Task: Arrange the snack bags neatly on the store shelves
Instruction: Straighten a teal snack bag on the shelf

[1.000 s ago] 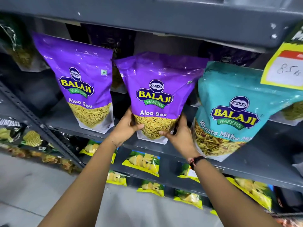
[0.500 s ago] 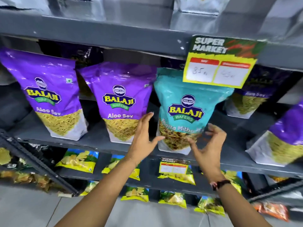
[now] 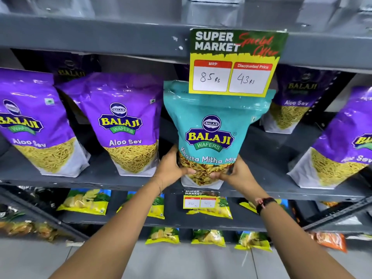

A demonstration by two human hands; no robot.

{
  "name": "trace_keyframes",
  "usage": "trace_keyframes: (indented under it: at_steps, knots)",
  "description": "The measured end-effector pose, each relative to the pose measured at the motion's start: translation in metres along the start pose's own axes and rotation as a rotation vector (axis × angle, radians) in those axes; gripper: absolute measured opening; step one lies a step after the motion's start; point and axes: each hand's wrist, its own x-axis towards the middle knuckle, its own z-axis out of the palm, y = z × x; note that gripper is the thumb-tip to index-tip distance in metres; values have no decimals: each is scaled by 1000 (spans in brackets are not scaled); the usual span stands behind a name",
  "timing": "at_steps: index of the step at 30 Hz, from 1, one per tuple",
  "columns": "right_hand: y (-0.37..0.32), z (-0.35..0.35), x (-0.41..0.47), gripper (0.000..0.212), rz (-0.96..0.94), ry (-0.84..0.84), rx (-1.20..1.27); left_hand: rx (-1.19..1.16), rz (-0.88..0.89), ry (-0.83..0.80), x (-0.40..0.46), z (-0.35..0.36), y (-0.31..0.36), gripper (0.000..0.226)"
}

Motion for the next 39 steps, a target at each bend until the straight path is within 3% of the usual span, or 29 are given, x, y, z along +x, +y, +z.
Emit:
trace_keyframes:
  at_steps: [5, 13, 19, 26, 31, 36, 39]
  knots:
    - [-7, -8, -41, 61, -61, 29, -95, -26, 41, -25, -33, -2, 12, 83]
    - [-49, -27, -103, 57, -243, 101, -87, -88, 222, -93, -87, -30, 82, 81]
    - [-139, -62, -122, 66, -530, 188, 19, -114, 441, -3, -95, -69, 167, 66]
    - [-251, -104, -113, 62, -761, 248, 118, -280, 674, 119, -70, -116, 274, 81]
    - [-304, -118, -73, 64, -833, 272, 81, -377, 656, 157, -37, -133, 315, 81]
    - [-322, -122, -21, 67, -810, 242, 77, -394, 586, 185, 6, -138, 325, 52]
    - [-314, -118, 10, 57, -744, 198, 62, -390, 519, 161, 30, -138, 314, 45]
